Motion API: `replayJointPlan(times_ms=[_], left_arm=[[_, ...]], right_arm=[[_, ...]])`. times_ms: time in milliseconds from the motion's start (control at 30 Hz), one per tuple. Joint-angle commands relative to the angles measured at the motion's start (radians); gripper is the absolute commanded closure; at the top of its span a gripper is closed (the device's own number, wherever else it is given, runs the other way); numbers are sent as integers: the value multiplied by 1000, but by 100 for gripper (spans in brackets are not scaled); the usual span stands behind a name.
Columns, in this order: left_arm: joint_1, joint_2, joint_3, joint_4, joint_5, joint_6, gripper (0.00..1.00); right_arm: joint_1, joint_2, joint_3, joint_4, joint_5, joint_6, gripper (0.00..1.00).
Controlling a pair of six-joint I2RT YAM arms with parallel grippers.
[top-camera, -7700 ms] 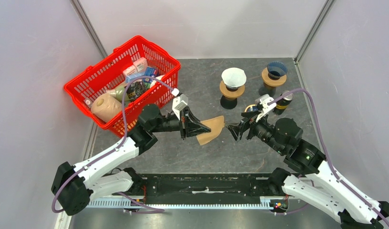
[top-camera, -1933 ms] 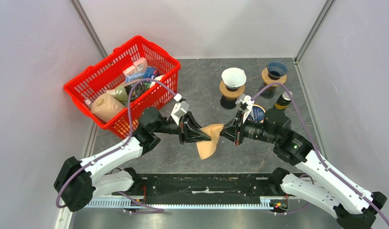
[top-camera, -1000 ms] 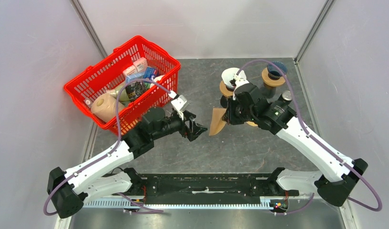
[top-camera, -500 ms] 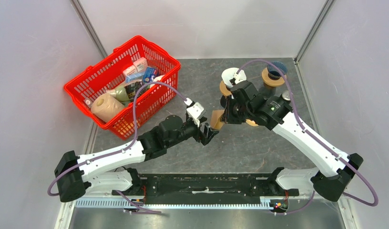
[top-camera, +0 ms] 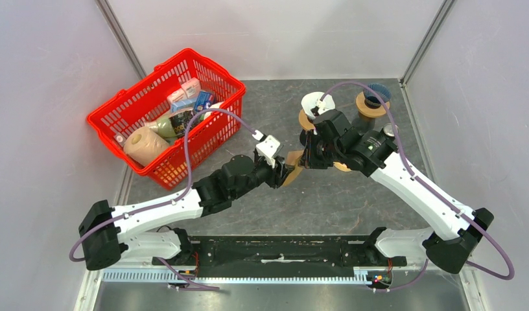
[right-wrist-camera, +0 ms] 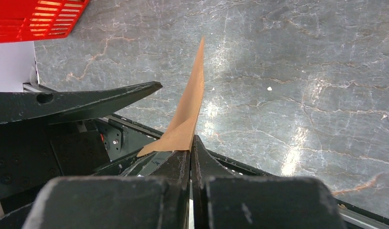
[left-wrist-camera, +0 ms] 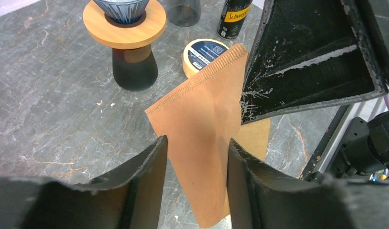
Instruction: Place the coffee filter in the dripper
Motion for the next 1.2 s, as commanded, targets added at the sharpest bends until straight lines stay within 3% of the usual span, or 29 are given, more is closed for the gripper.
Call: replayJointPlan(times_ms=[0, 200, 267, 400, 533, 800, 1167], left_arm=[[-6, 26, 54, 47, -6, 40, 54], [-7, 28, 63, 48, -11, 38, 98], [-8, 25, 61, 59, -9, 29, 98], [-10, 21, 49, 98, -55, -36, 98], [-12, 28, 45, 126, -92, -93, 98], [-17, 29, 42, 171, -99, -155, 98], [-18, 8, 13, 193, -140, -165, 98]], right_arm=[[-2, 4, 36, 29, -16, -14, 100], [-2, 7, 27, 28, -10, -25, 100], [-2, 9, 22, 28, 11, -28, 95], [-2, -8, -16, 72, 120, -7, 65], [-2, -45, -101, 195, 160, 20, 51], [-2, -66, -197, 348, 242, 90, 49], [-2, -129, -366, 579, 207, 140, 50]])
